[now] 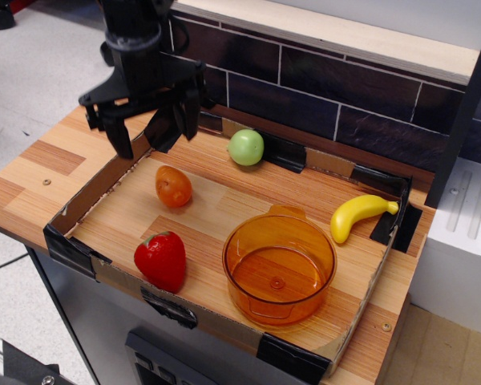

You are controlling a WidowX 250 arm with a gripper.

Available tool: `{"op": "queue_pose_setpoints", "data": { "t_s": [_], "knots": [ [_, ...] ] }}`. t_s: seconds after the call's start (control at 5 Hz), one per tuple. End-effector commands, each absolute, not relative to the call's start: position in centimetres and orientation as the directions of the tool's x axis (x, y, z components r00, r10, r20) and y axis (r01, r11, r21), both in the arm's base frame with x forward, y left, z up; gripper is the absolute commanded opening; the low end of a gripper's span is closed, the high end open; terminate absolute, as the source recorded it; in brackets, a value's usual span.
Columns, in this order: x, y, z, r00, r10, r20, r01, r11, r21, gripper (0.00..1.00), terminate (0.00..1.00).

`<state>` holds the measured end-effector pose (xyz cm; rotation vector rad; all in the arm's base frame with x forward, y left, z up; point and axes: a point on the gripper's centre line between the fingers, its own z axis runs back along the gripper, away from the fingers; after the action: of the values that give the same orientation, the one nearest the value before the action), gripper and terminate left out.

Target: Put carrot in pot

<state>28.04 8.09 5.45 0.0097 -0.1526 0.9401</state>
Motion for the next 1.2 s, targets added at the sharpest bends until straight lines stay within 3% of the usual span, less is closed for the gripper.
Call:
{"op": "queue_pose_setpoints", "data": {
  "t_s": [0.0,0.6,0.8,1.0],
  "knots": [
    [27.8,7.0,4.1,0.557,0.816,0.154,-0.817,0.572,-0.074,1.00,0.00],
    [27.2,6.1,0.7,0.589,0.788,0.180,-0.799,0.601,-0.015,1.00,0.00],
    [27.1,6.3,1.2,0.583,0.795,0.169,-0.802,0.596,-0.039,0.00,0.00],
    [27.0,6.0,2.0,0.590,0.786,0.186,-0.793,0.607,-0.051,0.00,0.00]
  ]
}}
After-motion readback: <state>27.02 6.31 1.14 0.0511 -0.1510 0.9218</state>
